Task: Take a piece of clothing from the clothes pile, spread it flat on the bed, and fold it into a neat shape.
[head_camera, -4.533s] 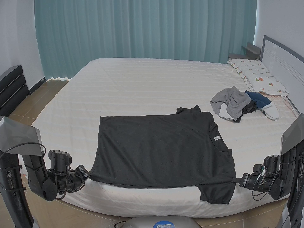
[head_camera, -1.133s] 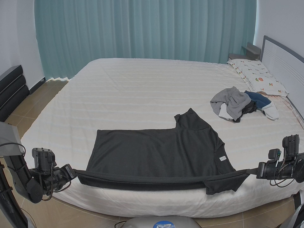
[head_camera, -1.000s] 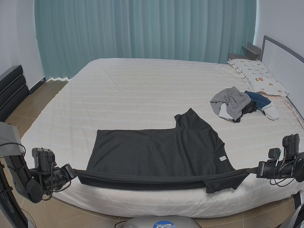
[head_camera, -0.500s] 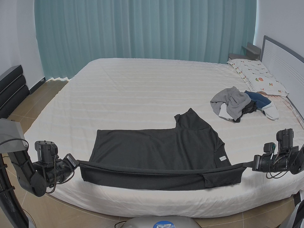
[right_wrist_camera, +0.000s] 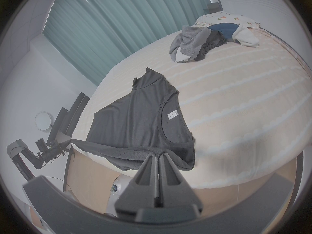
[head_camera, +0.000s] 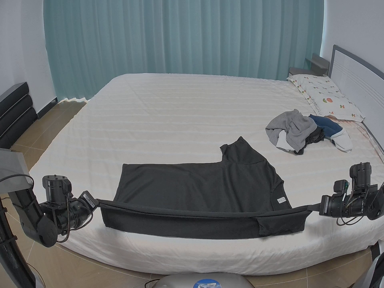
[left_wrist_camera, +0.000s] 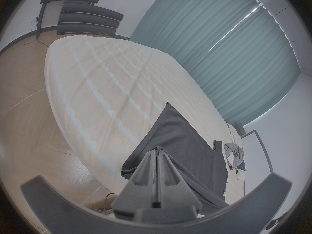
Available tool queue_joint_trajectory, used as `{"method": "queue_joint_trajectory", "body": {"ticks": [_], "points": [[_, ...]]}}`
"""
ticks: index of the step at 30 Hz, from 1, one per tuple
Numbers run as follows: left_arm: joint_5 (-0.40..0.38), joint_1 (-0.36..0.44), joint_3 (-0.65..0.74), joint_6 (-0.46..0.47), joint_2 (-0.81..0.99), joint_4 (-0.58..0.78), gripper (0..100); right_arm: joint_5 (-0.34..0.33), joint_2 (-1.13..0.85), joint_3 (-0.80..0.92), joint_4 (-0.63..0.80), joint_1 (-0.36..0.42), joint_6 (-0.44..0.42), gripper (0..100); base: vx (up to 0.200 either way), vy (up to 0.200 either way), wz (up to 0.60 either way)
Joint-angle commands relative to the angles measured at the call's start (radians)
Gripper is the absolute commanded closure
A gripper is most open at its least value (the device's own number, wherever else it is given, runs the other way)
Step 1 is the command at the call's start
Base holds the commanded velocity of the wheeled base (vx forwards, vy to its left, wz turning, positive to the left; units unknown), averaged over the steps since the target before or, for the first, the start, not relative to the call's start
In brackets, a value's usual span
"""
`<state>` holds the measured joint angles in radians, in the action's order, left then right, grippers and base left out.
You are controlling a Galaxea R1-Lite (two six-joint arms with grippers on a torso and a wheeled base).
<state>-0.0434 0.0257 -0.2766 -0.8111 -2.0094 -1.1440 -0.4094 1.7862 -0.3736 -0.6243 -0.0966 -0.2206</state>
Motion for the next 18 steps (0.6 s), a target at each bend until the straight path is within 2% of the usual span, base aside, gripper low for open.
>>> {"method": "queue_joint_trajectory", "body": {"ticks": [1, 9, 14, 18], "points": [[-0.001, 0.003, 0.007, 0.001, 0.02, 0.001, 100, 0.0, -0.022, 0.007, -0.002, 0.003, 0.003, 100, 0.0, 0.0, 0.0], [-0.012, 0.002, -0.041, -0.019, -0.092, -0.011, 100, 0.001, 0.048, -0.045, -0.003, 0.006, 0.001, 100, 0.0, 0.0, 0.0], [-0.006, 0.002, -0.138, -0.145, -0.137, -0.008, 100, 0.003, 0.125, -0.119, -0.003, 0.006, 0.001, 100, 0.0, 0.0, 0.0], [-0.007, 0.005, -0.167, -0.157, -0.183, -0.011, 100, 0.003, 0.179, -0.163, -0.003, 0.009, 0.001, 100, 0.0, 0.0, 0.0]]}}
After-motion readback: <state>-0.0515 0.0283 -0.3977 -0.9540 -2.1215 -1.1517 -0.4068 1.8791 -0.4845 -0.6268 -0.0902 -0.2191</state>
